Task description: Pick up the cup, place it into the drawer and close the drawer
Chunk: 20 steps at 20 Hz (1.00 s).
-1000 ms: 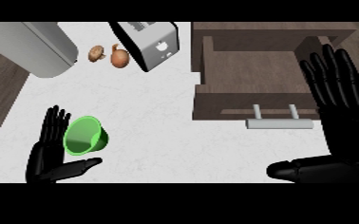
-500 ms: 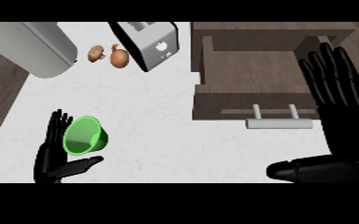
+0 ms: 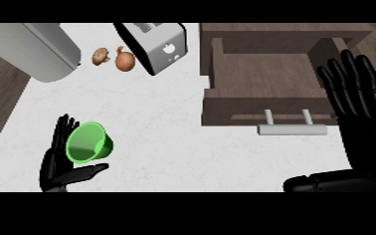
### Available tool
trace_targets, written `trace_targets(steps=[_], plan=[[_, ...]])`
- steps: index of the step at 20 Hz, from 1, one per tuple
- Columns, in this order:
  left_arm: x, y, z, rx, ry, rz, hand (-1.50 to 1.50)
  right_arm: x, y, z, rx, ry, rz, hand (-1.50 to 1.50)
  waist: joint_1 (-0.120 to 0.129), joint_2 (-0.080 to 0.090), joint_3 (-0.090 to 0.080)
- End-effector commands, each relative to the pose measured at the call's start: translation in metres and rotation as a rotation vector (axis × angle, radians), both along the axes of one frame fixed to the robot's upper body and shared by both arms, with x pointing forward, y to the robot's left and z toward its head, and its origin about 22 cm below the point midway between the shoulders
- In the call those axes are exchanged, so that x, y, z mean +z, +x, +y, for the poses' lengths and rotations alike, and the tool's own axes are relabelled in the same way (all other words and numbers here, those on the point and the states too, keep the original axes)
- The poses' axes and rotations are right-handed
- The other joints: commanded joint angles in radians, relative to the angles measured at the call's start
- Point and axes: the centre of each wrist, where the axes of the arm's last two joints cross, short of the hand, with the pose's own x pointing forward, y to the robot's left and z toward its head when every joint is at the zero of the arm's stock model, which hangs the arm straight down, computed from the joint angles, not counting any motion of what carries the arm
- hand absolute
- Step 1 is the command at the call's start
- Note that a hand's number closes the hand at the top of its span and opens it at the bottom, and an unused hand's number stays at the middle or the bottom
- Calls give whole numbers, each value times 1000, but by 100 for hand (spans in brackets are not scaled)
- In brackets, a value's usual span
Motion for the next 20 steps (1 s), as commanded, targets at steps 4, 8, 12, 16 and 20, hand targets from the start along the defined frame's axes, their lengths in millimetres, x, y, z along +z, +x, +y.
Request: trace_targets(steps=[4, 8, 12, 16, 20], plan=[[2, 19, -17, -15, -47, -29, -150, 8, -1, 9, -4, 13, 0, -150, 1, -1, 0], [-8, 8, -15, -11, -87, -27, -150, -5, 15, -1, -7, -6, 10, -150, 3, 0, 0], [-24, 16, -21, -26, -121, -29, -150, 9, -10, 7, 22, -5, -11, -150, -7, 2, -1], [-14, 4, 8, -100, -195, -52, -150, -5, 6, 3, 18, 6, 6, -150, 2, 0, 0], [-15, 23, -13, -123, -245, -77, -150, 17, 5, 7, 8, -12, 1, -150, -1, 1, -1]])
